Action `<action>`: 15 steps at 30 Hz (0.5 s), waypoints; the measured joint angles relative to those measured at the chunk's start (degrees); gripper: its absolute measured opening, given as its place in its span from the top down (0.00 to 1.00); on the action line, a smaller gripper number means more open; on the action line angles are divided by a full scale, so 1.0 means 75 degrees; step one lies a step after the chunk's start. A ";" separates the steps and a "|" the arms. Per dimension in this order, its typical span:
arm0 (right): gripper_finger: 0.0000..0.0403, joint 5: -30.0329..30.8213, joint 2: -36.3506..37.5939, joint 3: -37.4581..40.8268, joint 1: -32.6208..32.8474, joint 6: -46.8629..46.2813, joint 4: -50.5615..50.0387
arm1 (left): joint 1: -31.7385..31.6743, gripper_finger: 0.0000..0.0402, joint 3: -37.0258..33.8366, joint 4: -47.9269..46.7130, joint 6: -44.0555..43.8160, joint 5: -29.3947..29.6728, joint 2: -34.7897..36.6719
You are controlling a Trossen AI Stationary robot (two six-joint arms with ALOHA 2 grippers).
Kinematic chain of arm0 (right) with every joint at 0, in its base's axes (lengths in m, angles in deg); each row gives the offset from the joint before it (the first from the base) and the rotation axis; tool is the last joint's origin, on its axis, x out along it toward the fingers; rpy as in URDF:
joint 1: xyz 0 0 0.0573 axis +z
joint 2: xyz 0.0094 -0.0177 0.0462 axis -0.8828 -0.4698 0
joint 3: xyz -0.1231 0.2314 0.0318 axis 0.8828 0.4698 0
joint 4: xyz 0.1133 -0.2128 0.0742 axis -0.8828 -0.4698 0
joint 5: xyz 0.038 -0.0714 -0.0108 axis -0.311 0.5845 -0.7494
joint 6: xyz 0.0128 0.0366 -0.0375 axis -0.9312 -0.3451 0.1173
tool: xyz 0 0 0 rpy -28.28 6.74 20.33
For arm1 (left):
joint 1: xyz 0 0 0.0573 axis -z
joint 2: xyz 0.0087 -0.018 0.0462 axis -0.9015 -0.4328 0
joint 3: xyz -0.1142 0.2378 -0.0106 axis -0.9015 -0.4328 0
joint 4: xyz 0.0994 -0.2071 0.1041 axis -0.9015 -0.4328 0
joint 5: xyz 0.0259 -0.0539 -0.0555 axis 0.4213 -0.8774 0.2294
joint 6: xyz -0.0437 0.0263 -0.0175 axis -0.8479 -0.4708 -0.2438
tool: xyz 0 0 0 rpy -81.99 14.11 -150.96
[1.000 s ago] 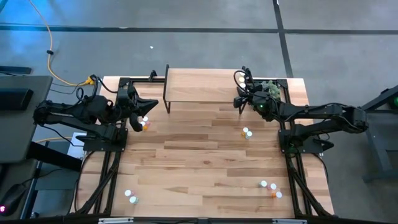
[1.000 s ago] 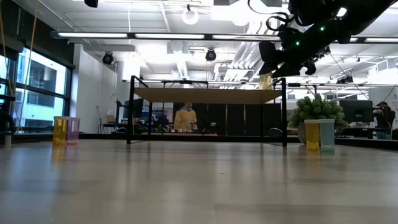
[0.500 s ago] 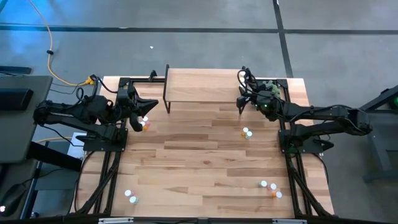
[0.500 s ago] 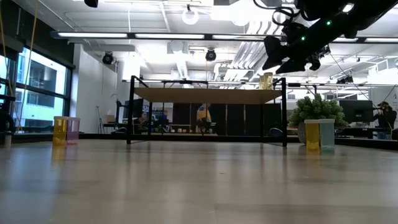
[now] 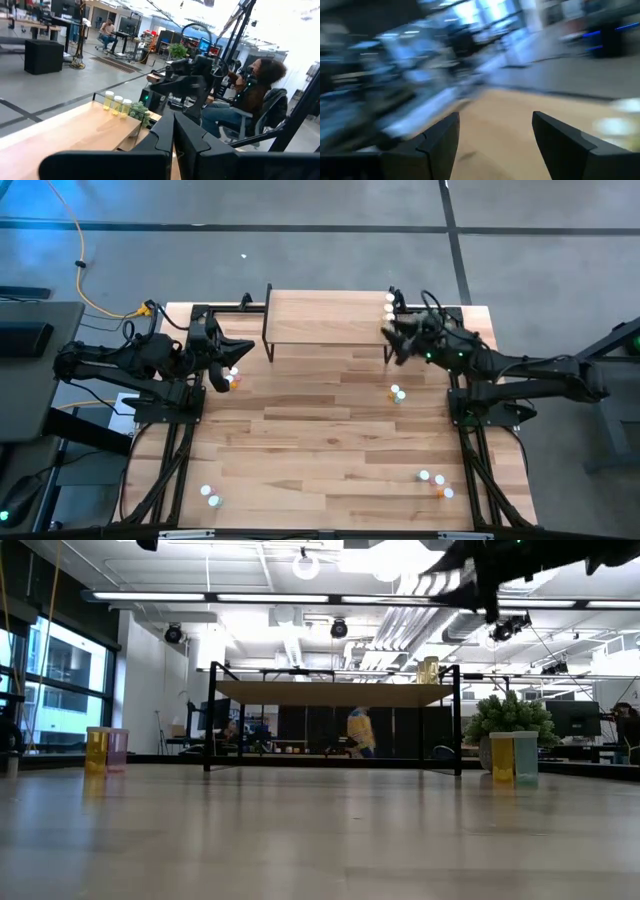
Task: Pick and place medicine bottles onto shelf by color
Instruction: Put the top right blue pill bottle on the shelf
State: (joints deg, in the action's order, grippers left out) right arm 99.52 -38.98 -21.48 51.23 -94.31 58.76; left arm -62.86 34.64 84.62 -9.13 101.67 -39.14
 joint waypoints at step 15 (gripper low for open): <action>0.67 -0.0608 -0.0130 -0.0257 0.2019 0.0875 0.0375 | 0.0001 1.00 0.0000 -0.0101 0.0460 -0.0009 0.0001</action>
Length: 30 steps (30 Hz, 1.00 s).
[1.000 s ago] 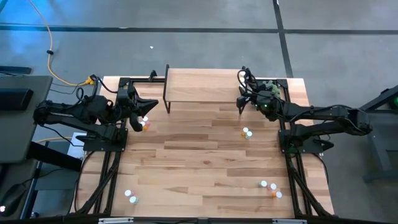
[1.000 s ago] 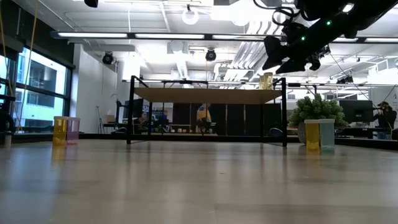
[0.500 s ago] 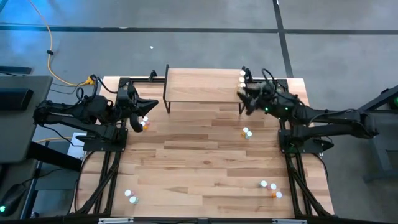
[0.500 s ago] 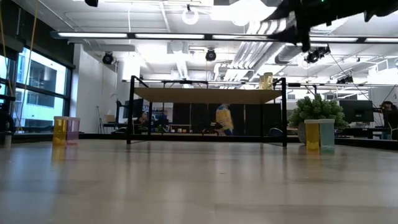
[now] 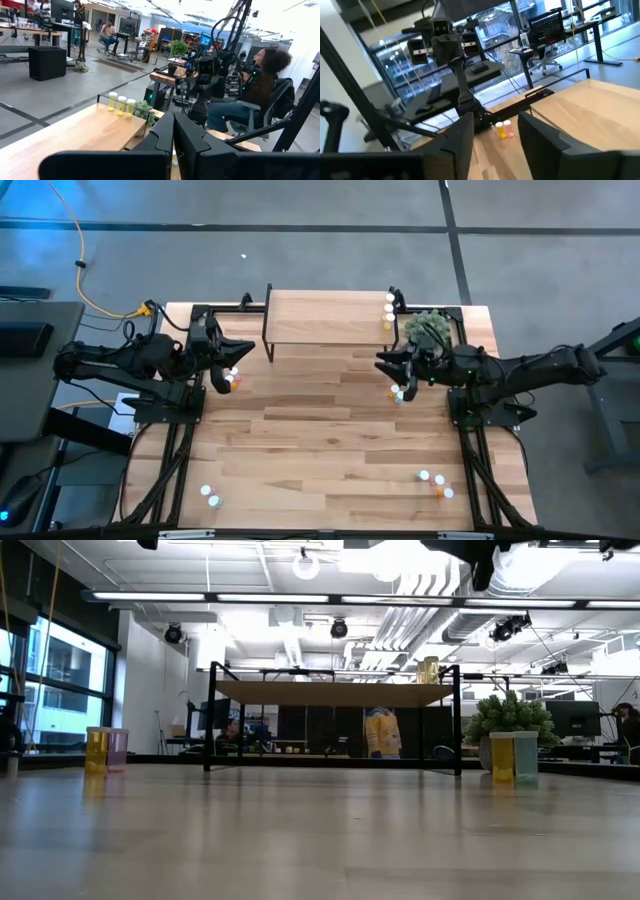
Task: Pick and place medicine bottles onto shelf by color
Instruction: Put the top right blue pill bottle on the shelf
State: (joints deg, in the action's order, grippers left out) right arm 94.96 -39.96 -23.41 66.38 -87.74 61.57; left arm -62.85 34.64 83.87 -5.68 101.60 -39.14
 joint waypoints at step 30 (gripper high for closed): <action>0.17 -0.1608 -0.3388 -0.3240 0.0001 -0.3711 -1.1358 | 0.0000 1.00 0.0000 -0.0020 0.0200 0.0015 0.0000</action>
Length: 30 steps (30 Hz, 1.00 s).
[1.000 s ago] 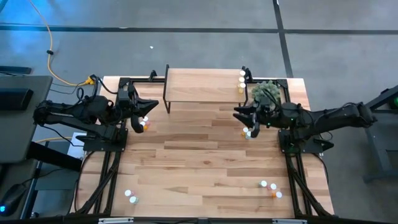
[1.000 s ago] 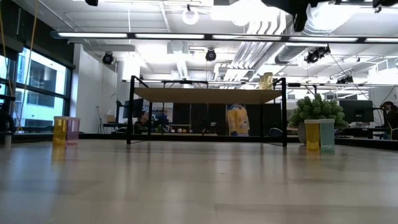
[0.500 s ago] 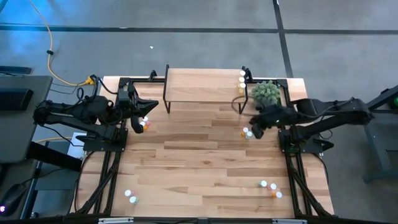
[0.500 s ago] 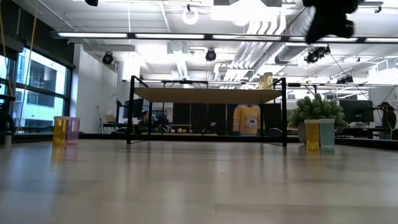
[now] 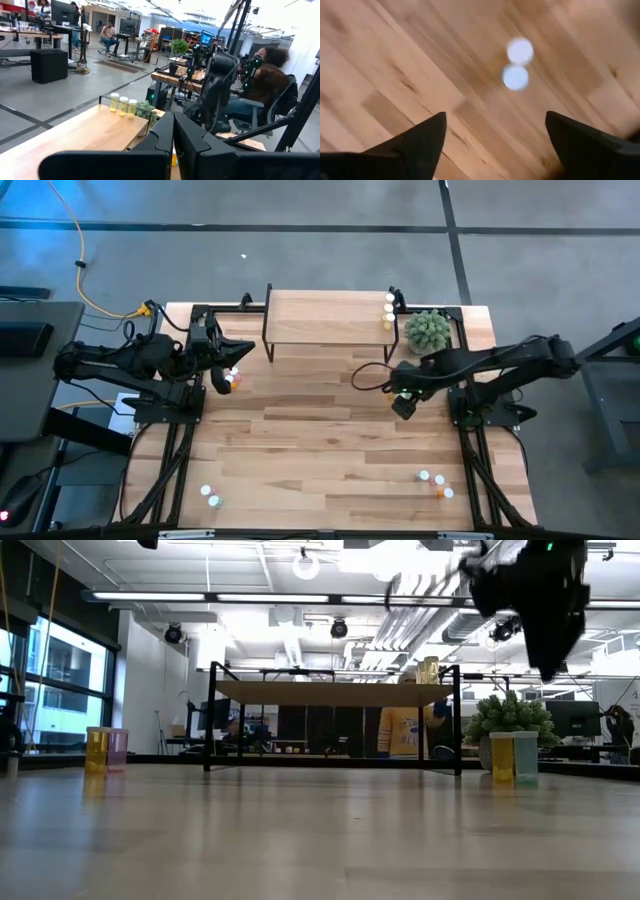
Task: Pick and place medicine bottles onto shelf by color
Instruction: Put the top right blue pill bottle on the shelf
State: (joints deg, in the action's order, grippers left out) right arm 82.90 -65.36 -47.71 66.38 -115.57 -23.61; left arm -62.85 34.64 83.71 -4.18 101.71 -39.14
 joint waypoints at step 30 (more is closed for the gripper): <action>0.35 -0.0083 -0.1121 0.1188 -0.1087 0.0704 0.1715 | -0.0001 1.00 0.0000 0.0036 -0.0063 0.0166 0.0000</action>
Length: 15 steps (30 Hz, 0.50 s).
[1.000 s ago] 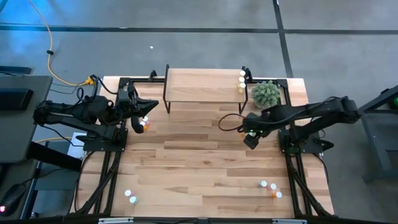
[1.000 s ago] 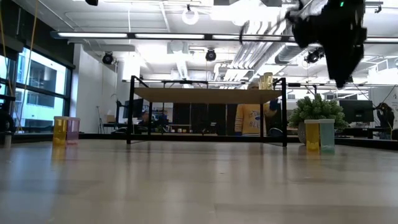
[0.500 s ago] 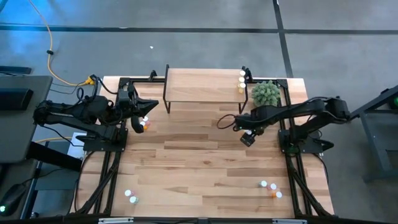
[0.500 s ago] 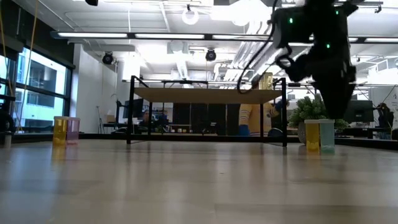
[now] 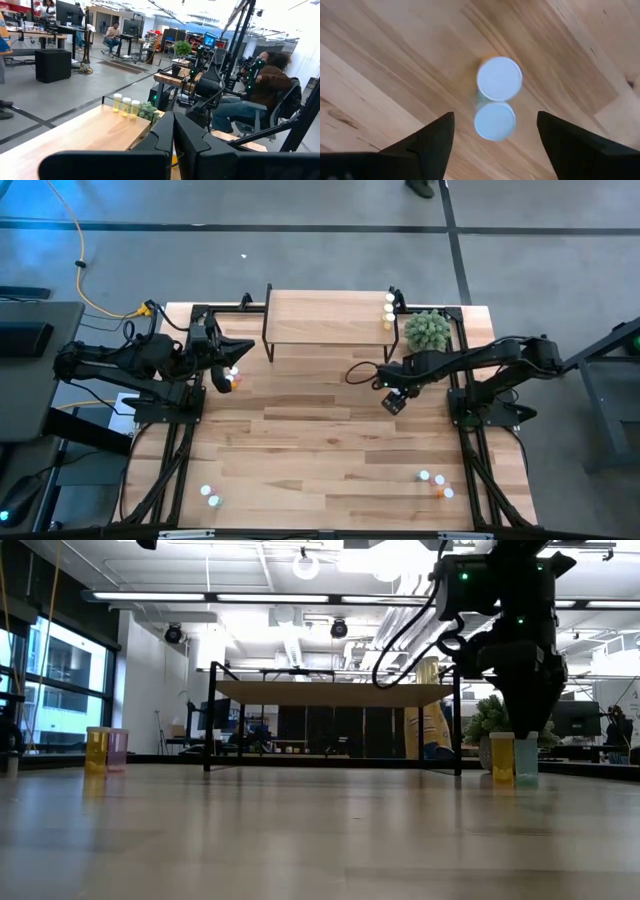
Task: Pick and place medicine bottles onto shelf by color
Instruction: Put the top right blue pill bottle on the shelf
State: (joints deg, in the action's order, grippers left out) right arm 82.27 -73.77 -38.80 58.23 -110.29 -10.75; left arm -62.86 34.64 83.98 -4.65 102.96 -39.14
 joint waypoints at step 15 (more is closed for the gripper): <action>0.58 0.0074 -0.0003 0.0018 0.0000 -0.0072 0.0216 | -0.0002 1.00 0.0000 0.0011 0.0000 0.0056 0.0000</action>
State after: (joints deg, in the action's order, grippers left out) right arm 82.83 -73.79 -38.66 58.23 -110.83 -9.13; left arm -62.87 34.64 84.06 -4.65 103.37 -39.14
